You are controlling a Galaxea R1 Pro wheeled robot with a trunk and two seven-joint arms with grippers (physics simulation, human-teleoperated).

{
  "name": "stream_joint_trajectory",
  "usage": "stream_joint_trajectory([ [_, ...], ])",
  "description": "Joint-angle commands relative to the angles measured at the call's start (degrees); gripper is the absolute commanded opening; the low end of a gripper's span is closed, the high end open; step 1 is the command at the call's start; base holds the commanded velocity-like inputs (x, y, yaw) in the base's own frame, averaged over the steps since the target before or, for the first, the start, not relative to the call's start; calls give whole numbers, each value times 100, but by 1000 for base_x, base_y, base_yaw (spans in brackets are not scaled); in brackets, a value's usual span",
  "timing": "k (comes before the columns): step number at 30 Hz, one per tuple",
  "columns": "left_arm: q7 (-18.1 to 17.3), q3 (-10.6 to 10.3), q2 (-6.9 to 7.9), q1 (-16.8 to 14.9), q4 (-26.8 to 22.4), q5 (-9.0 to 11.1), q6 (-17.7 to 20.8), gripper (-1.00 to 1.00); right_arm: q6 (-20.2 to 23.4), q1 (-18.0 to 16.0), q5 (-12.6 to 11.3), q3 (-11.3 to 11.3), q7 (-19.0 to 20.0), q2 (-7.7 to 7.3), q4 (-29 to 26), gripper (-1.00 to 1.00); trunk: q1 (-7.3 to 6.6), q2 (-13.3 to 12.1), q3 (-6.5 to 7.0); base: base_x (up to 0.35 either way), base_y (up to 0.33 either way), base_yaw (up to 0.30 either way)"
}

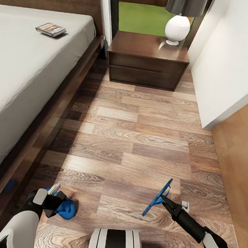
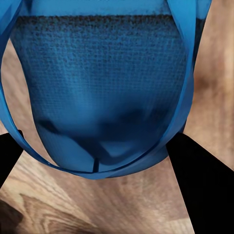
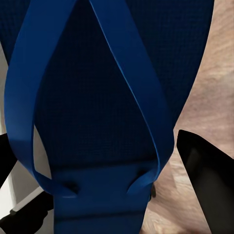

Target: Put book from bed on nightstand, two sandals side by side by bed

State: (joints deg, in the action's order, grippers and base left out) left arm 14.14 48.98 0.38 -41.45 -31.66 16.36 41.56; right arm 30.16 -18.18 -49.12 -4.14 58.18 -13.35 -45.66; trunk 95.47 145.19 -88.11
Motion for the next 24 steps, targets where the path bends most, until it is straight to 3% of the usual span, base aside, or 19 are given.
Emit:
stream_joint_trajectory([
  [1, 45, 16, -2, -3, -7, 60, 19, -100, 52, -1, -40, 1, 0, -1, 3, -100, -1, 1, -3, 0, 0, 0],
  [24, 45, 14, 12, -3, -7, 59, 27, -100, 51, -1, -36, 1, -8, 0, 5, -100, 4, 4, -48, 0, 0, 0],
])
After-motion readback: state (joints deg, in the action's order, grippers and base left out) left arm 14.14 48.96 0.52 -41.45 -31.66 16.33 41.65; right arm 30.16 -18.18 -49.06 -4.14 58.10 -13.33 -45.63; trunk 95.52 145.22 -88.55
